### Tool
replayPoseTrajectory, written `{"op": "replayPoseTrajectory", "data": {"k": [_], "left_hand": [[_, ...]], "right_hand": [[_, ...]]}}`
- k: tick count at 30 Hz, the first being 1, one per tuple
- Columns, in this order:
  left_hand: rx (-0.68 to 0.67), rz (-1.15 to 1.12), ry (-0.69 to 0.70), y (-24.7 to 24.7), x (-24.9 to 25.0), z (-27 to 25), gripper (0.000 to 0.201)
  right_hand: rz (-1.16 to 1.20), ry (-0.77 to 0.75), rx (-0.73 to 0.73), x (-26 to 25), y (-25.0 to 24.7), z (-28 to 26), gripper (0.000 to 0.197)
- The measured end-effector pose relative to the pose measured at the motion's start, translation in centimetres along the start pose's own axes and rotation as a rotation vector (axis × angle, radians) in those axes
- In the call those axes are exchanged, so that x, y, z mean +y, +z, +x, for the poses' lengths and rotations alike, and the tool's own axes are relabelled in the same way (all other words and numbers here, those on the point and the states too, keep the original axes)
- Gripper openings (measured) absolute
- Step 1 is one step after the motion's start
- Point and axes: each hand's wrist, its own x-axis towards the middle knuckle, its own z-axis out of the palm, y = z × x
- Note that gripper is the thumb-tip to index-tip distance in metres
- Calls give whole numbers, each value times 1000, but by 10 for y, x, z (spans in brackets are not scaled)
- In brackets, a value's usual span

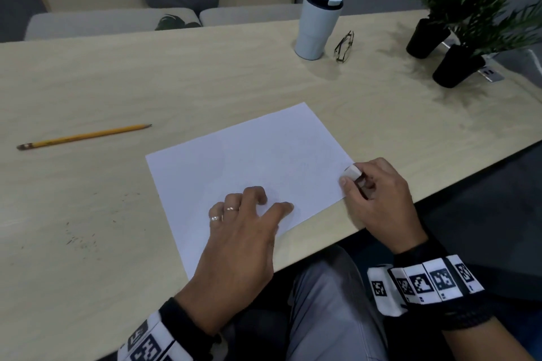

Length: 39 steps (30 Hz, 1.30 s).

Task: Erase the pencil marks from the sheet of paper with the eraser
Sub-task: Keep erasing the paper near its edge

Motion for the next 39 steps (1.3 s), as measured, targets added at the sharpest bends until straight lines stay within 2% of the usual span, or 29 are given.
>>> {"op": "replayPoseTrajectory", "data": {"k": [1,2,5,8,14,16,19,24,28,32,36,39], "left_hand": [[4,32,16,0,1,-2,44],[-11,56,38,-1,2,-4,41],[-105,128,62,-2,3,-3,68],[-102,135,81,0,4,-1,79],[-103,147,85,-1,3,-1,81],[-113,150,87,-2,3,-1,81],[-131,149,85,-2,3,0,81],[-120,151,93,-2,4,0,81],[-106,131,83,-2,3,0,80],[-116,145,89,0,4,0,81],[-111,136,83,1,3,1,81],[-103,141,83,2,3,1,81]], "right_hand": [[6,6,-13,-1,-2,1,7],[4,4,-27,-2,-3,2,6],[6,-58,-50,-17,-2,-3,6],[12,-107,-62,-33,8,-15,14],[19,-38,-28,-13,-4,1,10],[76,-36,-81,-23,-6,-3,10],[69,-115,-151,-36,-2,-18,9],[-28,-67,-51,-20,-7,-2,16],[-5,-138,-164,-33,-5,-14,12],[-35,-47,-96,-19,-18,6,12],[-70,-148,-259,-43,-8,1,9],[-92,-35,-183,-25,-15,17,10]]}}
